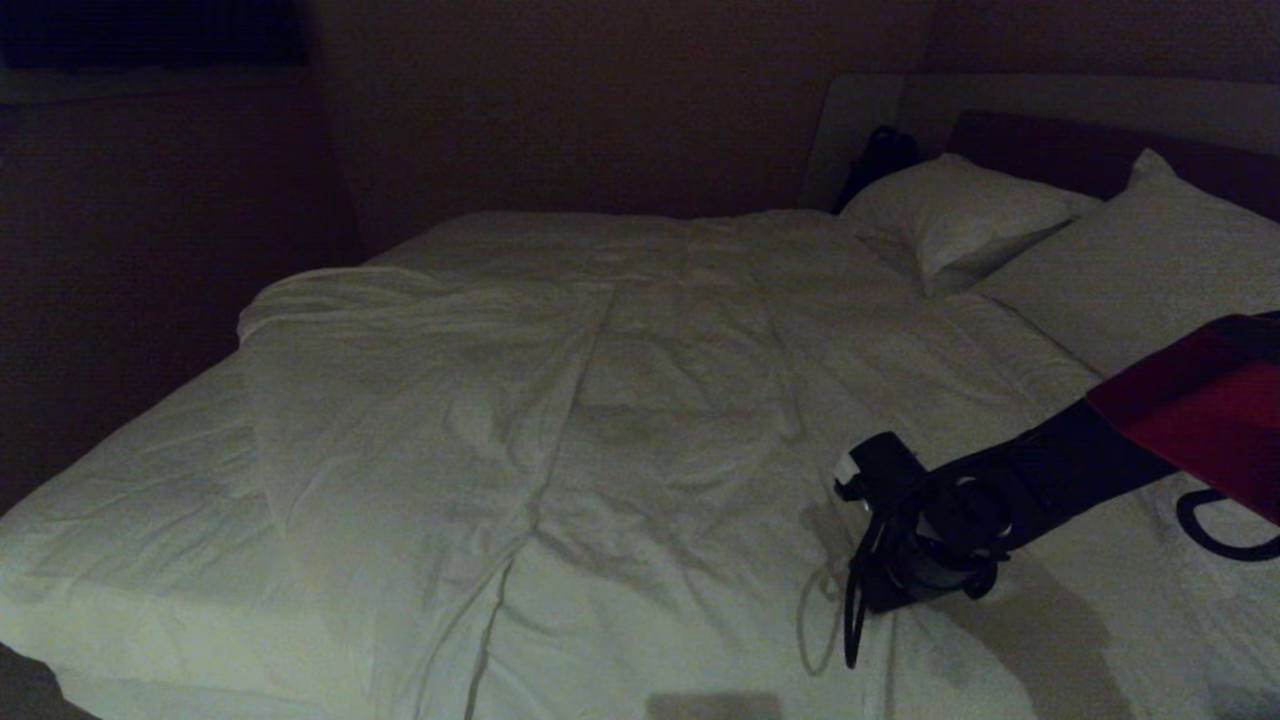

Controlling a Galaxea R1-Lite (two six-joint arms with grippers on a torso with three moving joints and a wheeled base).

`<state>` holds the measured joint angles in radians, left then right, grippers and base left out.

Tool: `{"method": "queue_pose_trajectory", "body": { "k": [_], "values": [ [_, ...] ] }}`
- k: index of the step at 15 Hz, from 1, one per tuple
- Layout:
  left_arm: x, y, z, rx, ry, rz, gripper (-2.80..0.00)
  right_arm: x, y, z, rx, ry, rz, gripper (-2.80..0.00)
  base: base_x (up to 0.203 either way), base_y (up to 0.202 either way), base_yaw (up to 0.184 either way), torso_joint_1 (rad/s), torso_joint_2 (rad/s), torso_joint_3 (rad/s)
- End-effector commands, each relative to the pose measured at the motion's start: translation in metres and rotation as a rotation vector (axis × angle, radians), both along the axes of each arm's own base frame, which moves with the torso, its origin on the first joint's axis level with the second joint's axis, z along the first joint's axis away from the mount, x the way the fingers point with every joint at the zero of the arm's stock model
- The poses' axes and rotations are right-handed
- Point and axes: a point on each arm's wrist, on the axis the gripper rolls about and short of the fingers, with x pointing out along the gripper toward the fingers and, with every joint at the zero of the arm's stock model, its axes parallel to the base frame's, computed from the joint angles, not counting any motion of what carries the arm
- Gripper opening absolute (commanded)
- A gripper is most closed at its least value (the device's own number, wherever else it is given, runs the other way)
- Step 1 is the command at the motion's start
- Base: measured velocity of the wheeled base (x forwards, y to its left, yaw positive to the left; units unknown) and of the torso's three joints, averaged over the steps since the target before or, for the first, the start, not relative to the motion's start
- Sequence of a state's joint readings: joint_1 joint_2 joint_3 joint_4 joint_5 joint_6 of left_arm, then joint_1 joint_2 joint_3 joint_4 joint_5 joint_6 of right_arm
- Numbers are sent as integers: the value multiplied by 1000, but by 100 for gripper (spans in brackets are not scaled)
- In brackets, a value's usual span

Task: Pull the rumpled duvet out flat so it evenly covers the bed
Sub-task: Flatten the corners of the folded blanket

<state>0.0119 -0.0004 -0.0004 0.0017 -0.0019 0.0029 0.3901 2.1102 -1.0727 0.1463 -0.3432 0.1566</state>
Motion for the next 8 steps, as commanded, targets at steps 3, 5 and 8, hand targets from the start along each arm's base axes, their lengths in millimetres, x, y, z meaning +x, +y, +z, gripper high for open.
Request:
{"method": "queue_pose_trajectory", "body": {
  "k": [3,5,8],
  "values": [
    [0,0,0,0,-1,-1,-280,-16,9,20,21,-7,45,-280,0,0,0,0,0,0],
    [0,0,0,0,1,-1,-280,-24,17,23,24,-7,74,-280,0,0,0,0,0,0],
    [0,0,0,0,1,-1,-280,-27,20,23,23,-4,84,-280,0,0,0,0,0,0]
  ]
}}
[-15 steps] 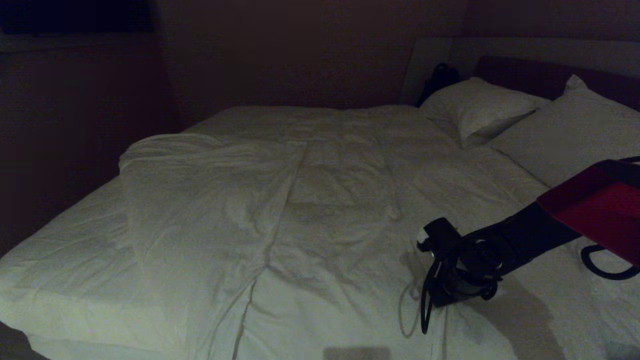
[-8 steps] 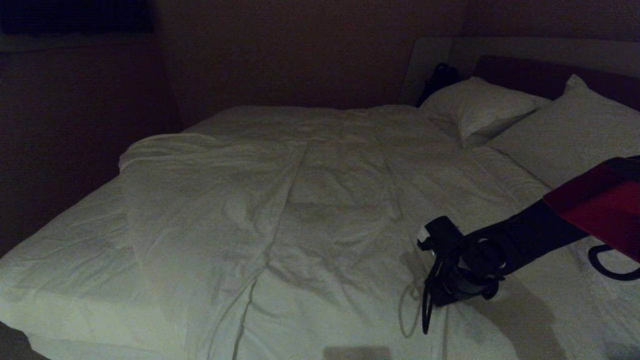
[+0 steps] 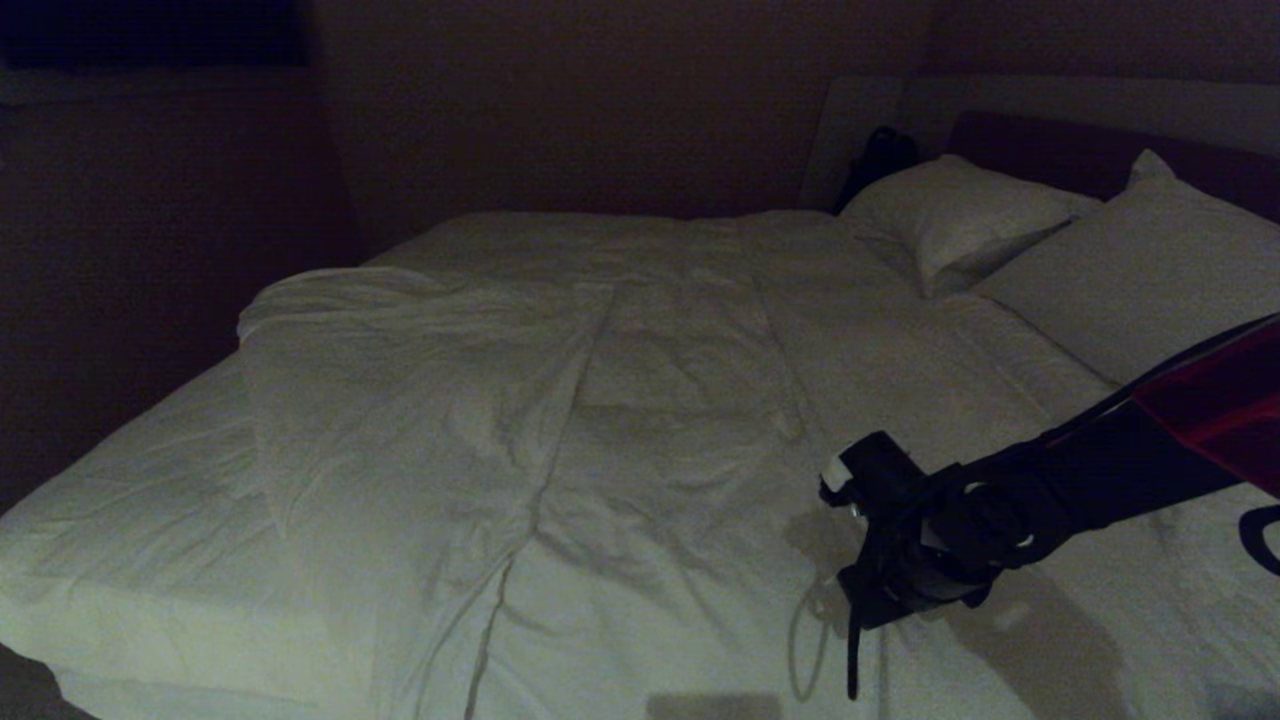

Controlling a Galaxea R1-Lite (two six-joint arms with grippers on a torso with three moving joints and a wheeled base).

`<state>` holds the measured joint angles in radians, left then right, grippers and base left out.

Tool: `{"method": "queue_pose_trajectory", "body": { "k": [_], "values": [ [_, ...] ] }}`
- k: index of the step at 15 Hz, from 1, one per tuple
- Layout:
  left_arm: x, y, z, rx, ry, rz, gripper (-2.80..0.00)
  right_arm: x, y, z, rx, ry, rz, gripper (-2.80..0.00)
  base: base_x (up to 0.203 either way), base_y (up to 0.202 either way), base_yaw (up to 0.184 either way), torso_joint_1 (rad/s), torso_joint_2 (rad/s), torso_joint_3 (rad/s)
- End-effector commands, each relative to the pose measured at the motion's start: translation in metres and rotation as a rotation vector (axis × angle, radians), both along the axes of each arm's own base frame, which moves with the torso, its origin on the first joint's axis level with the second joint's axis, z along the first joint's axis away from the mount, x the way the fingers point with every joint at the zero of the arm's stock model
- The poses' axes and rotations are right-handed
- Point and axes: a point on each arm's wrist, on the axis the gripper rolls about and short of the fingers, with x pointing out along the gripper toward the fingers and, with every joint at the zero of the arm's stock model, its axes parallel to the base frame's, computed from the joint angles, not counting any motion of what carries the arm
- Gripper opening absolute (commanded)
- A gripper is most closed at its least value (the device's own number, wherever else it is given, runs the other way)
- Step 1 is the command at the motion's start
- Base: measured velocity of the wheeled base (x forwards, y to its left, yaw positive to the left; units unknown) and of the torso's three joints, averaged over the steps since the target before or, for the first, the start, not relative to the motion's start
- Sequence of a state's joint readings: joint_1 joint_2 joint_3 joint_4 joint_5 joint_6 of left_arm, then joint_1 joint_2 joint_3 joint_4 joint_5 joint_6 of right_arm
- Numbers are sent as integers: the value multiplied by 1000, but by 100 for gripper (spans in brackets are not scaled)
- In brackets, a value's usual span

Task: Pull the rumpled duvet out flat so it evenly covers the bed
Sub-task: Flatten the corners of the folded blanket

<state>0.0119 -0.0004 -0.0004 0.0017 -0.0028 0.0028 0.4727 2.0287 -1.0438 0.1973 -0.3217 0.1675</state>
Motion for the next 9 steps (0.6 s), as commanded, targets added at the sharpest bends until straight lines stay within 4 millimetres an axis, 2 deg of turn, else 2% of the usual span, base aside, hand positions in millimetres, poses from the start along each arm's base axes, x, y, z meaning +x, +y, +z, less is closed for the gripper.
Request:
{"method": "queue_pose_trajectory", "body": {
  "k": [1,6,9],
  "values": [
    [0,0,0,0,1,0,-280,-3,1,3,-4,-3,8,-280,0,0,0,0,0,0],
    [0,0,0,0,1,0,-280,-6,5,0,-9,8,20,-280,0,0,0,0,0,0],
    [0,0,0,0,-1,0,-280,-13,8,14,35,-21,43,-280,0,0,0,0,0,0]
  ]
}}
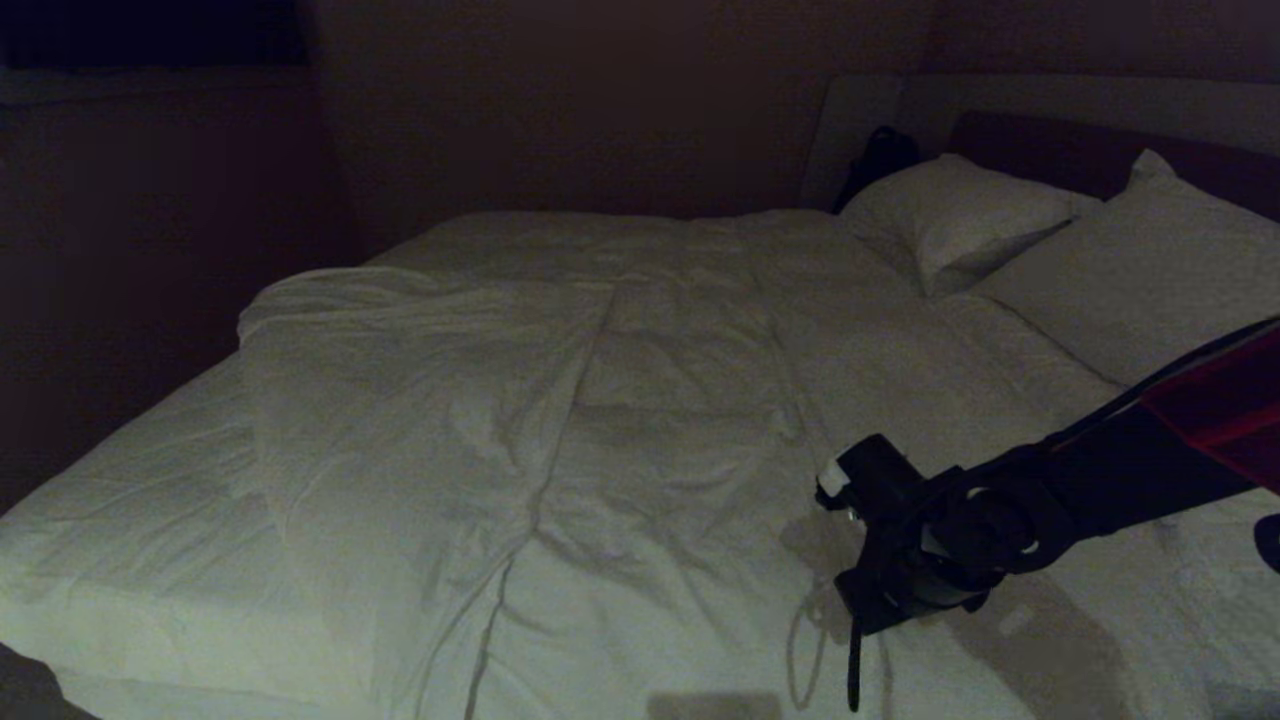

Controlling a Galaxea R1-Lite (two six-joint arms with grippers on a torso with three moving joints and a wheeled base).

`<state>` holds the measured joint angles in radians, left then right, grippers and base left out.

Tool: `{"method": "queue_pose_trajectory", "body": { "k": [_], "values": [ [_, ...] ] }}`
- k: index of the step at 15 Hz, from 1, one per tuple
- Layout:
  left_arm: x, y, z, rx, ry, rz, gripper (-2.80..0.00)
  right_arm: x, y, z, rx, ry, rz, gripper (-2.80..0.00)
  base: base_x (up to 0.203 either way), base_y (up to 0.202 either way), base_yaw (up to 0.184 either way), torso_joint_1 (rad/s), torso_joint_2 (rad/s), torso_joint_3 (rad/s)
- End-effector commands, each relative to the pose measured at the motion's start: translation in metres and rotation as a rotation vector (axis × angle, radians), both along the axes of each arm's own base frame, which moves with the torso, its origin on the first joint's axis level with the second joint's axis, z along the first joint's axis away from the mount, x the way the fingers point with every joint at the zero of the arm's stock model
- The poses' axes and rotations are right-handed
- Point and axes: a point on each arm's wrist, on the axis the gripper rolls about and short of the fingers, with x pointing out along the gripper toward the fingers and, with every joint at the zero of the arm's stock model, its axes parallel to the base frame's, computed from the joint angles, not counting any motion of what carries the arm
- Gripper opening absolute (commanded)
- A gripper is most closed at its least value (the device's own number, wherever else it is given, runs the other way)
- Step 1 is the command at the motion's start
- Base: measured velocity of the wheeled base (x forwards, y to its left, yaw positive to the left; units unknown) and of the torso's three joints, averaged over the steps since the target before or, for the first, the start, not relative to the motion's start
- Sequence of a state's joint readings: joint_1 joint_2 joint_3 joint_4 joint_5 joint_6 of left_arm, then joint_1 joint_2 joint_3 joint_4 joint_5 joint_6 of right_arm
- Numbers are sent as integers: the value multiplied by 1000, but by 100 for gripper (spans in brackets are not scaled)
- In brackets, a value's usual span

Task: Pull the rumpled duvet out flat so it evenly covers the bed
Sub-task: Flatten the corners of the folded blanket

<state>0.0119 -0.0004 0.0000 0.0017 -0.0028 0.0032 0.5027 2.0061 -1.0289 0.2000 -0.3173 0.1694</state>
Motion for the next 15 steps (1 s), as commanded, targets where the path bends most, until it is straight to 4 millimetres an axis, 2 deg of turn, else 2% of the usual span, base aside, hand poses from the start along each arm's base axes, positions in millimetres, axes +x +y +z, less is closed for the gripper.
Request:
{"method": "queue_pose_trajectory", "body": {
  "k": [1,3,6,10,15],
  "values": [
    [0,0,0,0,-1,1,-280,-8,1,20,65,-30,31,-280,0,0,0,0,0,0],
    [0,0,0,0,0,0,-280,-19,1,39,131,-60,64,-280,0,0,0,0,0,0],
    [0,0,0,0,0,0,-280,-42,-8,88,237,-185,102,-280,0,0,0,0,0,0],
    [0,0,0,0,0,0,-280,-76,-25,141,329,-356,129,-280,0,0,0,0,0,0],
    [0,0,0,0,0,2,-280,-112,-51,187,368,-569,92,-280,0,0,0,0,0,0]
  ]
}}
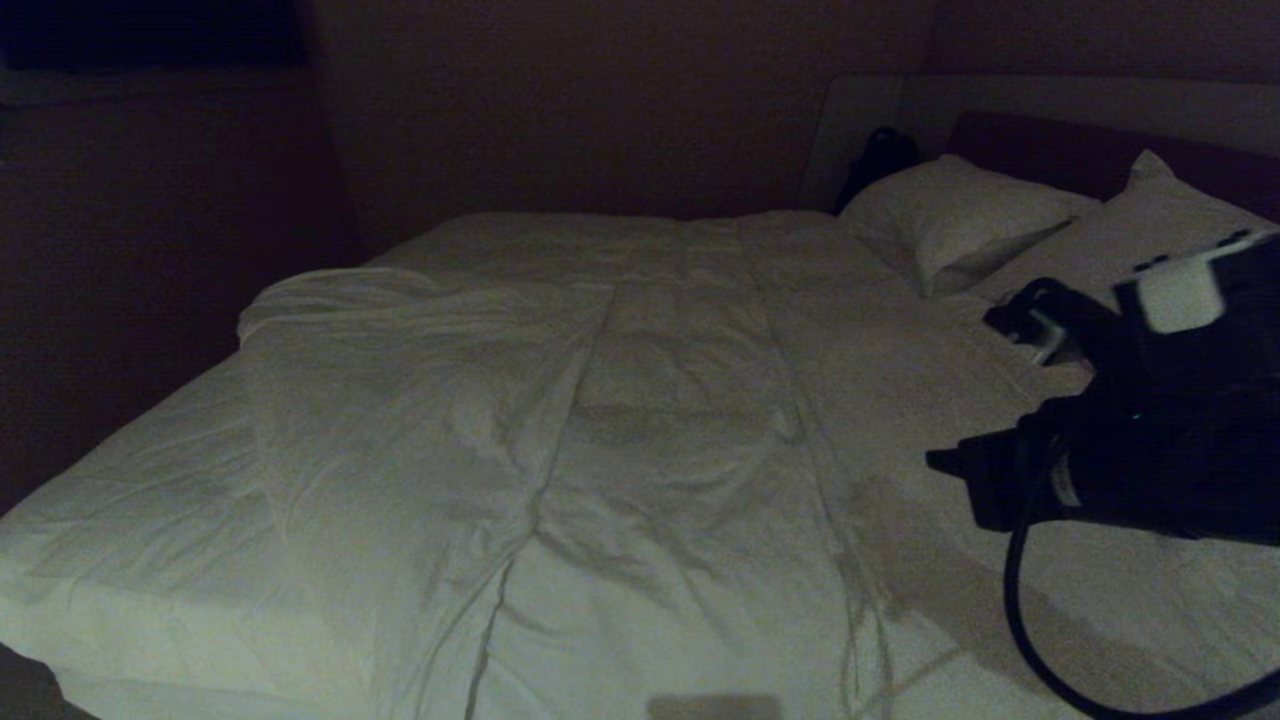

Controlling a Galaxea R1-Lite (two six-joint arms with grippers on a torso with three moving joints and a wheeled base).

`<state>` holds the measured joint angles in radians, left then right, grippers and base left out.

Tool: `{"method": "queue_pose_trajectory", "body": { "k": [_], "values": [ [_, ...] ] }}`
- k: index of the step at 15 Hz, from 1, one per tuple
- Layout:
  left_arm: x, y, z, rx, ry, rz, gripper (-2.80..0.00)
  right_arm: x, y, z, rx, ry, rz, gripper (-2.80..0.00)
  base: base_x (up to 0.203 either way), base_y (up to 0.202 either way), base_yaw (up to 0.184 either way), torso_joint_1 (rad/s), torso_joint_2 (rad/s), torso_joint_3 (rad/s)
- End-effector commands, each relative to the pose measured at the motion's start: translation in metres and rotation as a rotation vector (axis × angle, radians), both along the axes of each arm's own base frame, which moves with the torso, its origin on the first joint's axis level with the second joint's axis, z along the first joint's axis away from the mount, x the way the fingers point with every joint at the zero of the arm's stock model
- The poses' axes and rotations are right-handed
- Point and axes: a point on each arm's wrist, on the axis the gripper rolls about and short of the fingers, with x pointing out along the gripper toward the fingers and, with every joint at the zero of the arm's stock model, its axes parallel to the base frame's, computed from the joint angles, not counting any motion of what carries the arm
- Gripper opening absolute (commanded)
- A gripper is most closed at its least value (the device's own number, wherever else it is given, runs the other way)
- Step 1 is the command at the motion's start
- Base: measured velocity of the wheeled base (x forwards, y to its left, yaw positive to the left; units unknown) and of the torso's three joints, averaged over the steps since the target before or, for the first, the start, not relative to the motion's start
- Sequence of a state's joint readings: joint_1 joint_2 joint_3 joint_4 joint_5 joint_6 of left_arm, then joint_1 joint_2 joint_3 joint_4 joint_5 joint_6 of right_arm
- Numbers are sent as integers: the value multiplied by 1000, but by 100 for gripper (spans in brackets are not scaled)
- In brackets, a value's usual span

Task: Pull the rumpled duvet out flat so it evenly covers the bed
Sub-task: Hold the folded corner of the quilt

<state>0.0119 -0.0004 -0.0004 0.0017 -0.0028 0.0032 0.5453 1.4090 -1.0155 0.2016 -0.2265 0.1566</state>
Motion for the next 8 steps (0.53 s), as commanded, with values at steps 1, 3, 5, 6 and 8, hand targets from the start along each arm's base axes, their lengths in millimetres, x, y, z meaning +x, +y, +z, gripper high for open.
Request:
{"method": "queue_pose_trajectory", "body": {
  "k": [1,3,5,6,8],
  "values": [
    [0,0,0,0,1,0,-280,-26,-17,27,40,-121,-27,-280,0,0,0,0,0,0],
    [0,0,0,0,1,2,-280,-36,-24,35,30,-167,-14,-280,0,0,0,0,0,0],
    [0,0,0,0,1,0,-280,-38,-26,37,28,-177,-18,-280,0,0,0,0,0,0],
    [0,0,0,-1,0,0,-280,-38,-28,37,23,-181,-21,-280,0,0,0,0,0,0],
    [0,0,0,0,1,1,-280,-42,-30,39,15,-194,-15,-280,0,0,0,0,0,0]
  ]
}}
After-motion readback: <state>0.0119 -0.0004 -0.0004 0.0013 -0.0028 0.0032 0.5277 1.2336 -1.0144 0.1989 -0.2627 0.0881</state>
